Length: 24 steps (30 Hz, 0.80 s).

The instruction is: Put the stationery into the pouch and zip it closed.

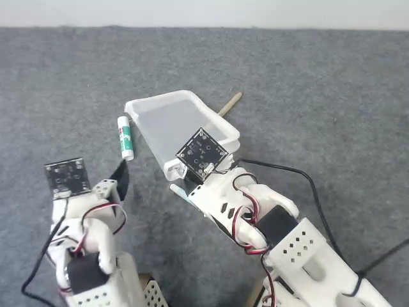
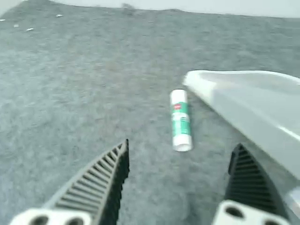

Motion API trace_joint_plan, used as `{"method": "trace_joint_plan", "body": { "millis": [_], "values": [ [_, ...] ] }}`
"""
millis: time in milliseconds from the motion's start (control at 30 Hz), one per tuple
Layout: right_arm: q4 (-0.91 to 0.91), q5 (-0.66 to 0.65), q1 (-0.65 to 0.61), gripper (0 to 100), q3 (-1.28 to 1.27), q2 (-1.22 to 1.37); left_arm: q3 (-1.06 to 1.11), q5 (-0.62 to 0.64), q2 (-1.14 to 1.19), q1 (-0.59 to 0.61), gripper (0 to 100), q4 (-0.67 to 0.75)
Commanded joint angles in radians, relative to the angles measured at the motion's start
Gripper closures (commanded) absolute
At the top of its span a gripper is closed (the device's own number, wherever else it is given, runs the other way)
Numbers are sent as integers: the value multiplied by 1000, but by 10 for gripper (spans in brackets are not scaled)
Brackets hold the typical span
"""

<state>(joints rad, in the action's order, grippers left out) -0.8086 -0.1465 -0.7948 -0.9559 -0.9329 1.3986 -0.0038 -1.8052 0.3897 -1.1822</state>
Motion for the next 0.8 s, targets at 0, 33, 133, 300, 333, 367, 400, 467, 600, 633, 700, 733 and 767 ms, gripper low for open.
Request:
{"method": "trace_joint_plan", "body": {
  "millis": [0,33,133,300,333,367,400,467,600,633,700,733,767],
  "values": [
    [33,15,4,992,51,-41,-104,98,-18,-89,675,-55],
    [45,23,8,992,48,-44,-113,120,-18,-107,674,-58],
    [62,41,13,992,48,-42,-136,121,-18,-149,674,-64],
    [62,46,12,992,48,-48,-142,129,-18,-230,673,-61],
    [62,46,12,992,49,-48,-142,129,-18,-245,673,-61],
    [62,46,12,992,49,-48,-139,129,-18,-262,673,-61],
    [62,46,10,992,51,-48,-136,129,-18,-281,673,-63],
    [61,46,10,992,52,-50,-116,129,-18,-310,673,-57],
    [61,46,10,992,54,-50,-62,130,-18,-358,673,-11],
    [61,46,10,992,54,-50,-47,130,-18,-365,674,3],
    [62,46,10,992,54,-50,-31,130,-18,-368,674,15],
    [62,46,10,992,54,-50,-28,129,-18,-367,674,12],
    [62,46,10,992,54,-50,-28,129,-18,-367,674,8]
  ]
}}
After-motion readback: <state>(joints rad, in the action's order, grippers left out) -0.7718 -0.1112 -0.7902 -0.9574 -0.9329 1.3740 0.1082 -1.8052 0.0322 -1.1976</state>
